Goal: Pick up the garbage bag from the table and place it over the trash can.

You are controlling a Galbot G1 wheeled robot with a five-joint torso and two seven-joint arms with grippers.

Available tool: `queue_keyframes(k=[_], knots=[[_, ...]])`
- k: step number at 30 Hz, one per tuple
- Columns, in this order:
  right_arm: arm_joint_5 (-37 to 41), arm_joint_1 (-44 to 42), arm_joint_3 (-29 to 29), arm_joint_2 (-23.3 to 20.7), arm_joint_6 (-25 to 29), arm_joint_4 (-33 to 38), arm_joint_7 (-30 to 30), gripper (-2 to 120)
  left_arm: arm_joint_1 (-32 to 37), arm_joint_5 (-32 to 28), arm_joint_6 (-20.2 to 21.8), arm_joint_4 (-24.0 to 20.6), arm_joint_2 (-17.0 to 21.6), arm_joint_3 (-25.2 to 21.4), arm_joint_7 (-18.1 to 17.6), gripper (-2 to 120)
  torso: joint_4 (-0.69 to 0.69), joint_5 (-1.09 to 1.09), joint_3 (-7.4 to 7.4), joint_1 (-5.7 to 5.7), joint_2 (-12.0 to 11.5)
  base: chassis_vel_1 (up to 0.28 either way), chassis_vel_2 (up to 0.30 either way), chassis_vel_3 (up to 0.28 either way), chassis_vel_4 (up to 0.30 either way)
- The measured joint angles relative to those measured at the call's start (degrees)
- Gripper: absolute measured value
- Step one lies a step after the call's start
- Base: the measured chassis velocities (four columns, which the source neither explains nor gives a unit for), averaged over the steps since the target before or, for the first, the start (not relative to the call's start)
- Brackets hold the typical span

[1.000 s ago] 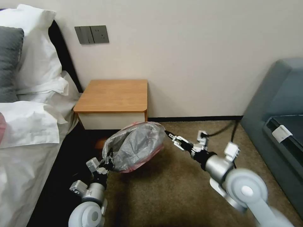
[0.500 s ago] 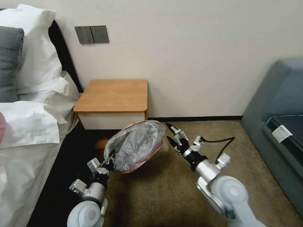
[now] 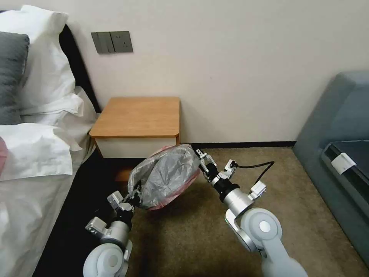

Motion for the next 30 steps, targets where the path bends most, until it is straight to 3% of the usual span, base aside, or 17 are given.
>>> queue_keyframes(k=[20,30], knots=[[0.3,-2.1,1.3,2.5,1.0,0.0,-2.4,3,0.1,0.6,-0.1,-0.1,-0.2,0.4,1.5,5,0.00,0.00,0.00,0.00,0.0,0.000,0.000,0.000,0.000],[-0.6,-4.7,2.8,3.7,1.0,1.8,-3.6,0,0.1,0.6,-0.3,0.1,-0.3,0.2,1.8,5,0.00,0.00,0.00,0.00,0.0,0.000,0.000,0.000,0.000]])
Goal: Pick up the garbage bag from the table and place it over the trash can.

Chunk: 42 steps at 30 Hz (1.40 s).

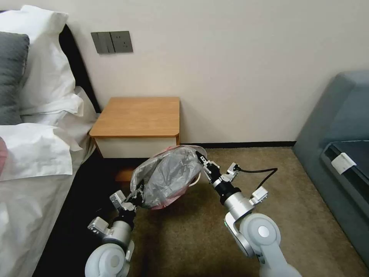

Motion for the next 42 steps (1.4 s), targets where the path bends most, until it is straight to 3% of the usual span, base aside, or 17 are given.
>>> queue_keyframes(k=[10,20,33,42], knots=[[-0.7,-2.2,2.2,-1.4,-0.2,-0.8,-0.6,0,0.1,-0.3,-0.1,0.2,0.2,-0.8,0.6,5,-0.01,0.00,0.00,0.00,0.0,0.000,0.000,0.000,0.000],[-14.1,0.0,0.6,-5.0,-0.2,-7.9,-7.2,0,0.5,-1.5,0.1,-0.1,0.7,-1.5,1.6,5,0.00,0.00,0.00,0.00,0.0,0.000,0.000,0.000,0.000],[-28.1,4.2,0.1,-2.3,4.0,-18.3,-12.0,0,0.8,-3.9,1.5,-1.5,1.9,-2.7,2.1,5,0.00,0.00,0.00,0.00,0.0,0.000,0.000,0.000,0.000],[-32.3,4.0,-0.4,-1.7,6.5,-19.9,-11.2,0,1.1,-4.4,2.0,-1.9,1.6,-3.1,2.3,5,0.00,0.00,0.00,0.00,0.0,0.000,0.000,0.000,0.000]])
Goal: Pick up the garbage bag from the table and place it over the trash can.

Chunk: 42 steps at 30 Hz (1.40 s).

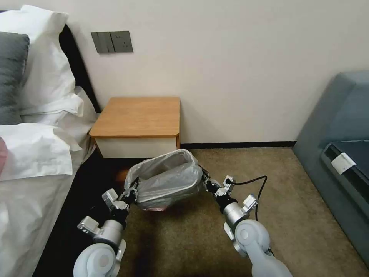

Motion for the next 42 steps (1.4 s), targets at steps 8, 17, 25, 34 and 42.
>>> queue_keyframes(k=[8,17,25,34,42], knots=[[-1.0,-4.7,0.0,-3.8,0.2,5.2,0.6,20,-0.7,1.0,0.0,0.3,-0.2,-0.4,-0.3,5,0.00,0.00,0.00,0.00,0.0,0.000,0.000,0.000,0.000],[-3.7,-14.4,6.3,-7.2,1.6,12.9,-5.1,52,-2.2,7.2,-0.9,1.0,0.1,-1.3,-1.7,5,-0.02,0.01,0.00,0.00,0.0,0.000,0.000,0.000,0.000],[-3.0,-9.4,5.5,-20.8,-0.7,30.2,-6.7,78,-1.6,20.6,-1.9,0.7,0.9,1.0,-1.4,5,0.02,0.00,0.00,0.00,0.0,0.000,0.000,0.000,0.000],[-15.1,13.9,-14.3,-36.6,-8.1,28.4,-9.1,47,-1.8,33.4,-2.9,0.9,1.5,5.6,-2.8,5,0.01,0.00,0.01,0.00,0.0,0.000,0.000,0.000,0.000],[-31.3,24.9,-29.9,-35.5,-13.3,23.4,-8.7,21,-1.3,39.1,-4.0,-0.3,0.9,6.8,-3.9,5,-0.01,0.00,0.00,0.00,0.0,0.000,0.000,0.000,0.000]])
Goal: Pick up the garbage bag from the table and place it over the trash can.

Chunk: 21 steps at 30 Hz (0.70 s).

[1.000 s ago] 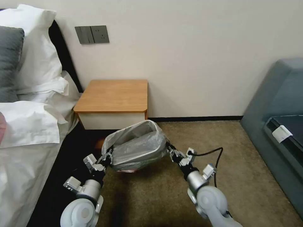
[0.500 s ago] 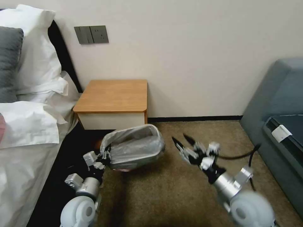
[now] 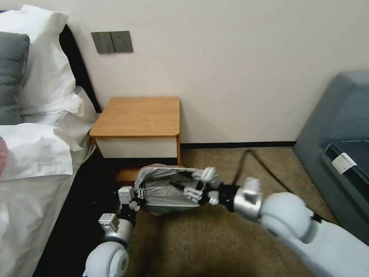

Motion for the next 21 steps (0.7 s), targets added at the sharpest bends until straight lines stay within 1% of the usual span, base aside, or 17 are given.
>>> queue_keyframes(k=[3,4,5,6,7,10,12,17,19,21], knots=[[-5.1,5.5,-5.6,1.6,-3.8,-2.5,1.5,4,0.2,1.8,-0.8,-0.2,-0.4,0.0,0.3,5,0.01,0.00,0.00,0.00,0.0,0.000,0.000,0.000,0.000],[-5.1,5.5,-5.6,1.6,-3.8,-2.5,1.5,4,0.2,1.8,-0.8,-0.2,-0.4,0.0,0.3,5,0.01,0.00,0.00,0.00,0.0,0.000,0.000,0.000,0.000],[-6.7,6.9,-6.9,2.2,-5.0,-3.5,1.8,1,0.3,2.0,-1.0,-0.2,-0.6,0.0,0.5,5,0.01,0.00,0.00,0.00,0.0,0.000,0.000,0.000,0.000],[-8.6,8.9,-8.5,3.5,-6.0,-5.4,2.2,0,0.5,2.0,-1.2,-0.3,-0.8,0.0,0.8,5,0.01,-0.01,0.00,0.00,0.0,0.000,0.000,0.000,0.000],[-8.6,8.9,-8.5,3.5,-6.0,-5.4,2.2,0,0.5,2.0,-1.2,-0.3,-0.8,0.0,0.8,5,0.01,-0.01,0.00,0.00,0.0,0.000,0.000,0.000,0.000],[-9.2,11.7,-10.2,6.7,-7.4,-9.4,2.2,0,0.7,1.4,-1.4,-0.5,-1.1,-0.5,0.8,5,0.01,0.00,0.00,0.00,0.0,0.000,0.000,0.000,0.000],[-9.1,12.1,-10.6,7.4,-7.8,-10.4,2.7,0,0.8,1.2,-1.7,-0.5,-1.1,-0.6,0.8,5,0.02,0.00,0.00,0.00,0.0,0.000,0.000,0.000,0.000],[-5.9,13.1,-12.0,9.9,-10.4,-13.8,4.6,0,1.0,-0.1,-2.4,-1.7,-1.0,-0.4,0.9,5,0.01,0.00,0.00,0.00,0.0,0.000,0.000,0.000,0.000],[-5.3,13.4,-12.7,10.3,-10.9,-14.4,5.1,0,1.0,-0.1,-2.6,-1.9,-1.0,-0.3,1.1,5,0.01,-0.01,0.00,0.00,0.0,0.000,0.000,0.000,0.000],[-4.0,14.7,-14.6,11.1,-11.9,-15.8,6.0,0,0.9,1.0,-2.9,-2.7,-0.8,0.1,1.9,5,0.01,0.00,0.00,0.00,0.0,0.000,0.000,0.000,0.000]])
